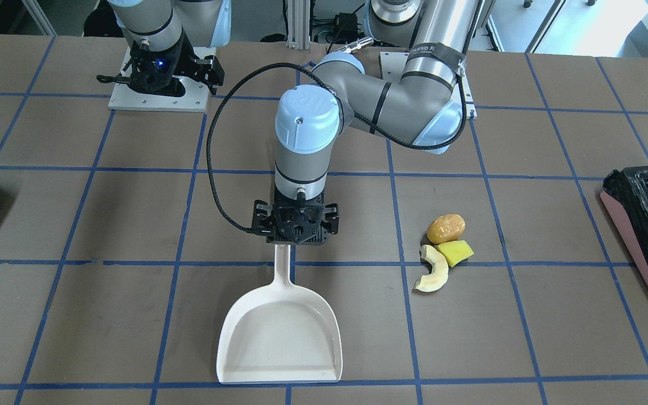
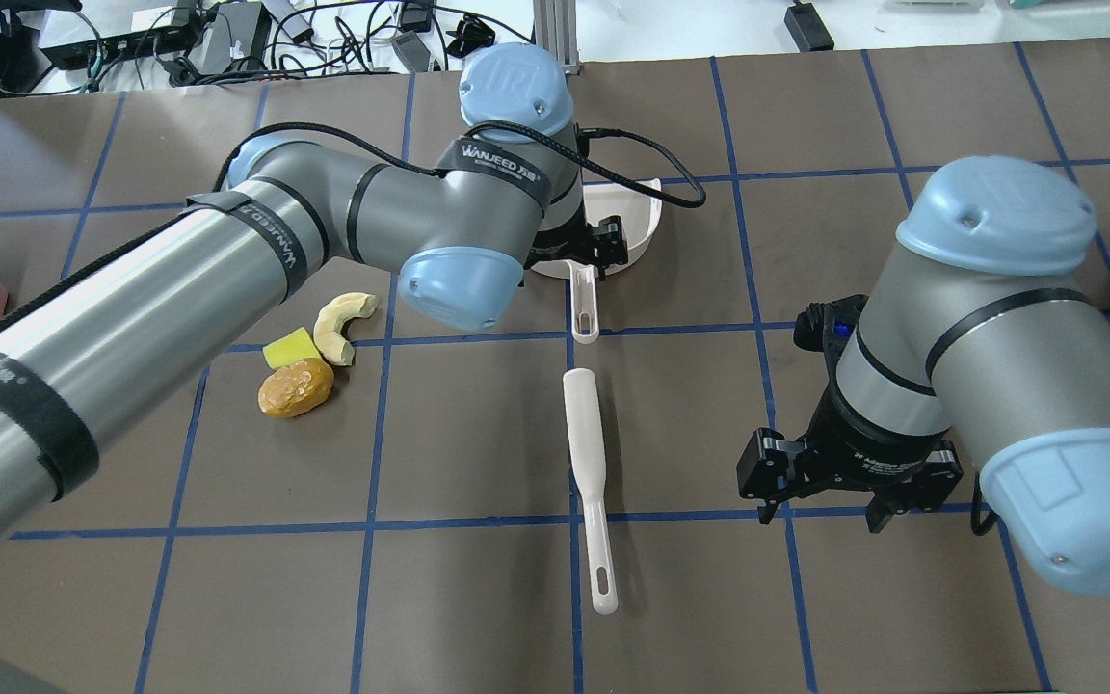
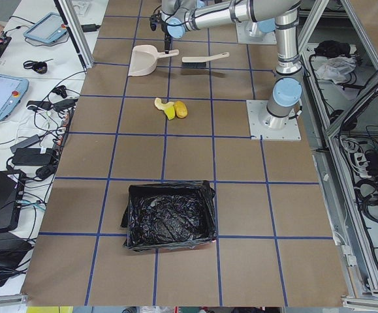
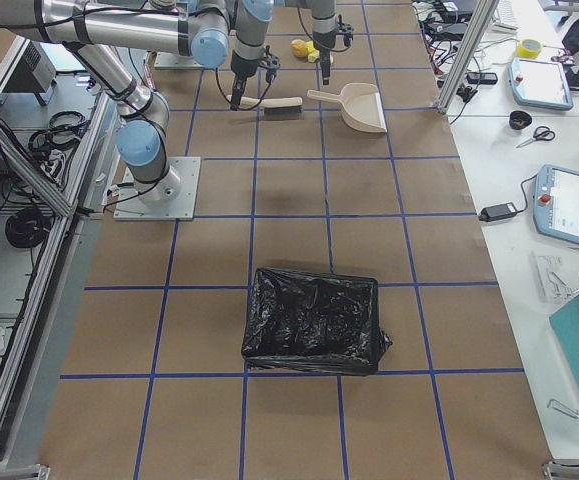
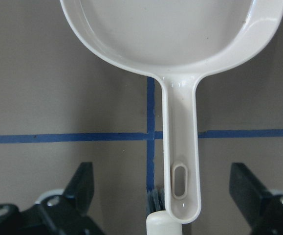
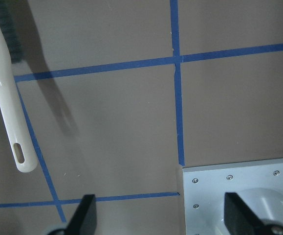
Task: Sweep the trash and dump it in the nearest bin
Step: 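Grasp the dustpan handle with the left gripper while the right gripper grasps the brush handle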
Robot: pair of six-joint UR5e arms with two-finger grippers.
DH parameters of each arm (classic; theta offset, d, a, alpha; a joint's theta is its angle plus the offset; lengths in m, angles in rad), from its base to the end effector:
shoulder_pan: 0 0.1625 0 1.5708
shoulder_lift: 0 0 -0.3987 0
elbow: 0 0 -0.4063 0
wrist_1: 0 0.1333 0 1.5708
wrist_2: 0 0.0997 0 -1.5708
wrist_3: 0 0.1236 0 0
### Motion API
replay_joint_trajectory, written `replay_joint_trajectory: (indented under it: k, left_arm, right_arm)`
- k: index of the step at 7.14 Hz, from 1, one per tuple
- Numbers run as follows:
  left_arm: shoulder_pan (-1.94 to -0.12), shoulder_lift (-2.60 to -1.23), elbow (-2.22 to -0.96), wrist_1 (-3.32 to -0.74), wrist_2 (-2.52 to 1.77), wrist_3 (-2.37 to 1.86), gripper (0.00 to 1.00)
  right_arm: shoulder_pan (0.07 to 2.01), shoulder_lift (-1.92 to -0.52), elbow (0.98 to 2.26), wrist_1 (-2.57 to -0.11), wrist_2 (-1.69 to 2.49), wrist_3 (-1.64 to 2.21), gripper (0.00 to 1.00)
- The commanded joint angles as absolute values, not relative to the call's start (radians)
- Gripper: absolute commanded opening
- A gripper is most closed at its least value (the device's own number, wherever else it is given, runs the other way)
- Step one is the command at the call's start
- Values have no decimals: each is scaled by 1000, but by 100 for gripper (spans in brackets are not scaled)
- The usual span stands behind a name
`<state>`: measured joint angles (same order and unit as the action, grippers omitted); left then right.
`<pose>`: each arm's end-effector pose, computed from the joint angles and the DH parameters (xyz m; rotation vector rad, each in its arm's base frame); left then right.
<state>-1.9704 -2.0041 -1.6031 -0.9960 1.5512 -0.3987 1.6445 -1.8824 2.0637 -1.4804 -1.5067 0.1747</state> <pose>-0.3752 -0.5396 0.2300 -0.0030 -3.0778 0.1433 0.1659 -0.3290 0.3232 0.1691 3.0776 0.4303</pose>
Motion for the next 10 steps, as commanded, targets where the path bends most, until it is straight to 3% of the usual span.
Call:
replay_joint_trajectory:
  k: [1,3,4,6,7,8,9,10]
  left_arm:
    - [-2005,-2043,-1601,-994,1496,-426,100]
    - [-2009,-2063,-1601,-988,1493,-414,97]
    - [-2010,-2069,-1603,-991,1491,-397,83]
    - [-2010,-2077,-1603,-999,1496,-384,82]
    - [-2010,-2082,-1605,-1003,1496,-368,70]
    - [-2010,-2086,-1606,-1008,1496,-367,66]
    - [-2010,-2088,-1605,-1026,1491,-368,22]
    - [-2010,-2085,-1603,-1055,1491,-368,0]
  right_arm:
    - [1715,-1882,2089,-1556,-1509,224,89]
    - [1799,-1882,2149,-1659,-1519,291,89]
    - [1805,-1882,2158,-1678,-1525,314,90]
    - [1821,-1873,2163,-1721,-1513,421,89]
    - [1859,-1861,2174,-1791,-1513,467,89]
    - [1893,-1835,2203,-1898,-1522,497,90]
    - [1931,-1794,2216,-2004,-1528,514,91]
    - [1965,-1748,2215,-2028,-1549,512,91]
